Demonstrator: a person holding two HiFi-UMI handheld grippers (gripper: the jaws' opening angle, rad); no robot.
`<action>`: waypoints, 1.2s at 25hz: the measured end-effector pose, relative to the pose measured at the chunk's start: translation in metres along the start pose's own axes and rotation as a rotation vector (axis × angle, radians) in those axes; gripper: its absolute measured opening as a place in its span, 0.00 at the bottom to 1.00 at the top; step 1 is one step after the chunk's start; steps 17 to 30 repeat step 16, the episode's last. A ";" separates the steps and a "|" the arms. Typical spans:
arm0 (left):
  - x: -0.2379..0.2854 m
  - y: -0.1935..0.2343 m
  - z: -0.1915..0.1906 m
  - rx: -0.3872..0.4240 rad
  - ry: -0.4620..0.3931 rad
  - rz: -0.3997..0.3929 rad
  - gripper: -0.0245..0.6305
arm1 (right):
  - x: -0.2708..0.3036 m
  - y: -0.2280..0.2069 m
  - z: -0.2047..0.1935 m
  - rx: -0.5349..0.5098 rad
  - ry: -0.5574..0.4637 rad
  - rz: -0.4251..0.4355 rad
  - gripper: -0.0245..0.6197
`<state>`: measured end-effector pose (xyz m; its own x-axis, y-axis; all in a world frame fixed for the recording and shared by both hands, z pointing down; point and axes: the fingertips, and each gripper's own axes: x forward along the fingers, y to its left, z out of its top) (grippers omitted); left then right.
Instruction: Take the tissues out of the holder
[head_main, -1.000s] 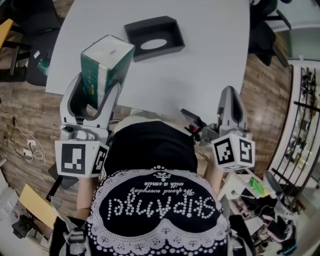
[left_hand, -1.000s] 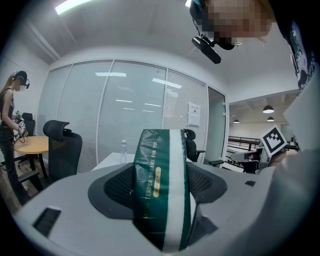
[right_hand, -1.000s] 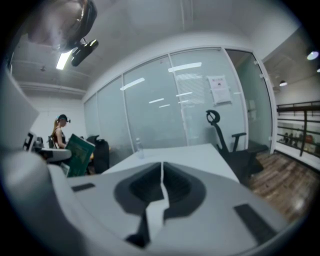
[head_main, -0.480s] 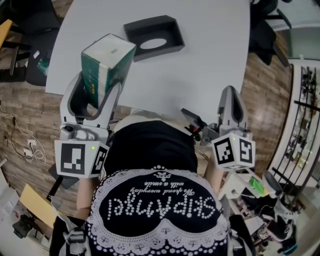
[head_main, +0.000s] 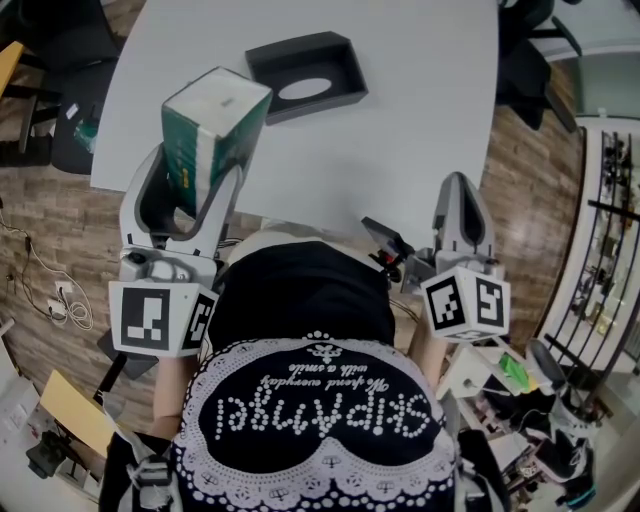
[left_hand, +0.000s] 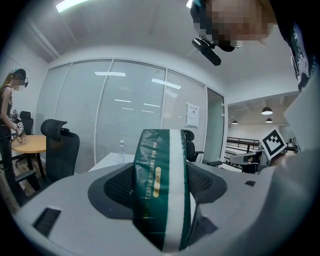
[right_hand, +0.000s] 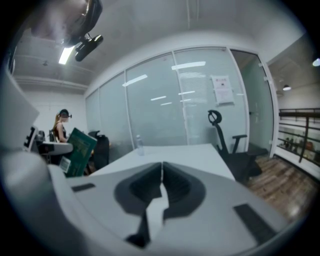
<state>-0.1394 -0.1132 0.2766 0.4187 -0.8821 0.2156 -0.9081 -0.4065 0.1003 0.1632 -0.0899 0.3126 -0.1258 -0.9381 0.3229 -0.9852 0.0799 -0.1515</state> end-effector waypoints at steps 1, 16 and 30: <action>0.000 0.000 0.000 -0.001 -0.001 0.001 0.55 | 0.000 0.000 0.000 -0.001 -0.001 0.000 0.09; 0.004 0.000 0.002 -0.002 0.006 -0.003 0.55 | 0.002 -0.002 0.004 0.001 -0.003 -0.006 0.09; 0.004 0.000 0.002 -0.002 0.006 -0.003 0.55 | 0.002 -0.002 0.004 0.001 -0.003 -0.006 0.09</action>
